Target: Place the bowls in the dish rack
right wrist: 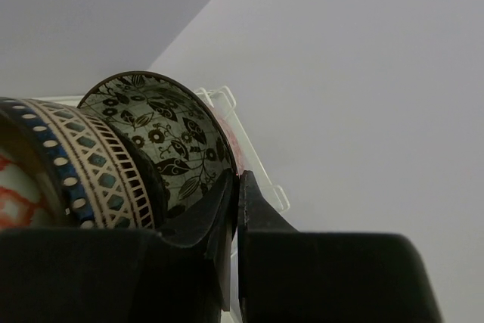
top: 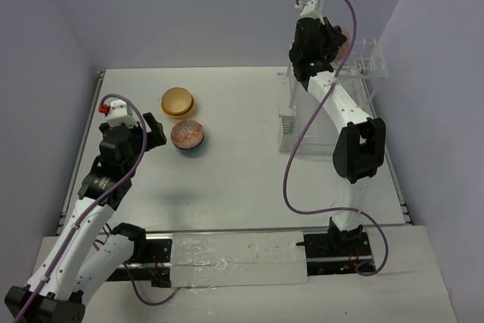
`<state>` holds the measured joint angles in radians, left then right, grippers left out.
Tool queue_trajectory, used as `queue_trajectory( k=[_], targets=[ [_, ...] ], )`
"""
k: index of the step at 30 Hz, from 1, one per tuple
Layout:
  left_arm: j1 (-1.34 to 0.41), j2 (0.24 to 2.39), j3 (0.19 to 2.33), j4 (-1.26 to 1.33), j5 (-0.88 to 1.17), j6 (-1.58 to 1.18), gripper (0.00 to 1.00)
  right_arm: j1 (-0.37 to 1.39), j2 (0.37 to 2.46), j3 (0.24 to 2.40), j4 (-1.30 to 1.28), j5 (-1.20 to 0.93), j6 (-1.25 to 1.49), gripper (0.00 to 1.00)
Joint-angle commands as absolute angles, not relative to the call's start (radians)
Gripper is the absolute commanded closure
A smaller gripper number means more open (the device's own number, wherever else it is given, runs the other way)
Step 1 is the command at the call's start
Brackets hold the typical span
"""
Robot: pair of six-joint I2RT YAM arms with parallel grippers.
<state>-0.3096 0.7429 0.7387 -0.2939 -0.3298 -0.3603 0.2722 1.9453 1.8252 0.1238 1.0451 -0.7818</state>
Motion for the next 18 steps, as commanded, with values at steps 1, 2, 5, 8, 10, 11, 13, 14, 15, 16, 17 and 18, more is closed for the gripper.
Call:
queue_trajectory(
  k=[1, 2, 5, 8, 10, 11, 13, 14, 15, 16, 17, 18],
  targets=[
    [-0.313, 0.727, 0.732, -0.265, -0.322, -0.353, 0.01, 0.305, 1.927, 1.838, 0.084, 0.997, -0.732, 0.93],
    [-0.313, 0.726, 0.732, -0.267, -0.322, -0.353, 0.01, 0.307, 1.927, 1.836, 0.081, 0.997, -0.730, 0.92],
    [-0.313, 0.724, 0.732, -0.267, -0.322, -0.353, 0.01, 0.314, 1.930, 1.836, 0.084, 1.002, -0.735, 0.89],
    [-0.313, 0.721, 0.732, -0.267, -0.321, -0.353, 0.01, 0.318, 1.927, 1.832, 0.084, 1.005, -0.738, 0.86],
    [-0.313, 0.721, 0.732, -0.267, -0.321, -0.354, 0.01, 0.321, 1.922, 1.825, 0.087, 1.003, -0.739, 0.82],
    [-0.313, 0.719, 0.732, -0.267, -0.321, -0.354, 0.01, 0.322, 1.921, 1.825, 0.087, 1.005, -0.739, 0.81],
    [-0.313, 0.719, 0.733, -0.267, -0.319, -0.354, 0.01, 0.322, 1.914, 1.825, 0.086, 1.006, -0.741, 0.75],
    [-0.313, 0.716, 0.732, -0.267, -0.319, -0.354, 0.01, 0.324, 1.913, 1.825, 0.083, 1.008, -0.739, 0.73],
    [-0.313, 0.718, 0.733, -0.267, -0.319, -0.354, 0.01, 0.324, 1.908, 1.825, 0.081, 1.009, -0.739, 0.69],
    [-0.313, 0.716, 0.732, -0.267, -0.319, -0.354, 0.01, 0.325, 1.905, 1.822, 0.083, 1.009, -0.741, 0.67],
    [-0.313, 0.716, 0.732, -0.265, -0.319, -0.354, 0.01, 0.328, 1.902, 1.821, 0.083, 1.008, -0.738, 0.65],
    [-0.313, 0.716, 0.732, -0.267, -0.318, -0.354, 0.01, 0.328, 1.896, 1.819, 0.081, 1.005, -0.735, 0.62]
  ],
)
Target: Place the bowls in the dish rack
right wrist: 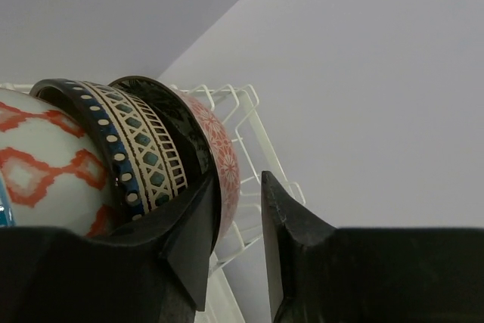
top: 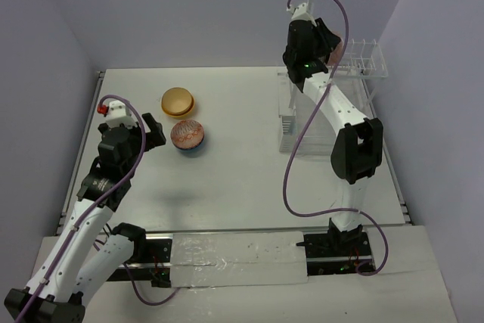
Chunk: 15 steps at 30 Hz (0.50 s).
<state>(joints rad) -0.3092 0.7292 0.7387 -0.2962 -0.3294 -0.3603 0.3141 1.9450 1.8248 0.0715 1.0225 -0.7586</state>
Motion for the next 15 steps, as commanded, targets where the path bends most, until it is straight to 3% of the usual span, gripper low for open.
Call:
queue_trajectory(
  k=[1, 8, 15],
  targets=[
    [-0.313, 0.715, 0.732, -0.267, -0.318, -0.354, 0.01, 0.330, 1.894, 1.818, 0.081, 1.003, -0.733, 0.61],
    [-0.313, 0.707, 0.732, -0.265, -0.314, -0.356, 0.01, 0.347, 1.862, 1.809, 0.072, 1.008, -0.723, 0.51],
    [-0.314, 0.695, 0.730, -0.265, -0.313, -0.356, 0.01, 0.362, 1.832, 1.815, -0.020, 0.982, -0.635, 0.49]
  ],
)
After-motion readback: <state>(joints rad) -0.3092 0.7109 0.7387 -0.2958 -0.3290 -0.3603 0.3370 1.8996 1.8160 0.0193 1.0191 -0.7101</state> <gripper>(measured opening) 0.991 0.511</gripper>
